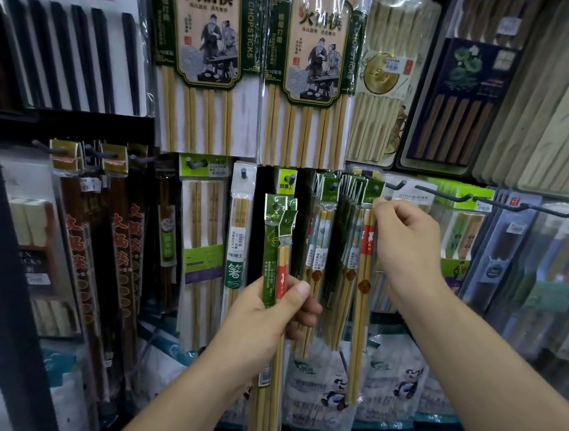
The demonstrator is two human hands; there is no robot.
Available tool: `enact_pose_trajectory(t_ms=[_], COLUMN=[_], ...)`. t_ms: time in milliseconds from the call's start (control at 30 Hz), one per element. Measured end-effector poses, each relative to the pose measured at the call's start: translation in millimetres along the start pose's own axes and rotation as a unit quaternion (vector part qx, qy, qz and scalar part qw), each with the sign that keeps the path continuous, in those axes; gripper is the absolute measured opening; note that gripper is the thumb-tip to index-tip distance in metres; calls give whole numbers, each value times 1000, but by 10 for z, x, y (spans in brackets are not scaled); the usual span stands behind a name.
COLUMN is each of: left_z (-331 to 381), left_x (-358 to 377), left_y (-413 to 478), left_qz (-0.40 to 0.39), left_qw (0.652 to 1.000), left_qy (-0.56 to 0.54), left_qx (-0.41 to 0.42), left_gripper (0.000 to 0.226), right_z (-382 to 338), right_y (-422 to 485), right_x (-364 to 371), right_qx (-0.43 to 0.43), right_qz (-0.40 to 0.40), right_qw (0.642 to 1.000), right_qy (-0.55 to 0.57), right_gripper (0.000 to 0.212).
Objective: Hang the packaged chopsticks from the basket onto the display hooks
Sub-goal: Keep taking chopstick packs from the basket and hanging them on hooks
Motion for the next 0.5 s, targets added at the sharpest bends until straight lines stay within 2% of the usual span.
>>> enact_pose_trajectory(t_ms=[133,233,367,433,500], left_z=[12,32,38,43,45], left_x=[4,0,-18,-13,1], left_y=[-8,-13,-6,-11,-22], left_qz=[-8,-31,-33,-37,-36], left_qw=[1000,999,990,985,987], left_qy=[-12,-39,-131,-162,-150], left_qx=[-4,-3,-37,-41,-36], left_gripper=[31,26,46,37,26], right_z=[71,132,150,110,35], right_y=[40,42,22,-20,-116], right_x=[-7,-32,-78,-109,-110], right_qx=[11,12,8,-11,-39], right_qz=[5,4,24,44,22], right_qw=[1000,1000,999,997,997], right_qy=[-10,-26,-45,-56,-57], right_gripper=[49,48,39,34,33])
Point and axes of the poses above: each hand's wrist, its own y-axis towards the middle knuckle, its own x-axis out of the palm, z = x × y, the point moved 1 cm from there along y, towards the middle knuckle, and after that the axes turned 7 degrees about y, right-handed, at the moved point
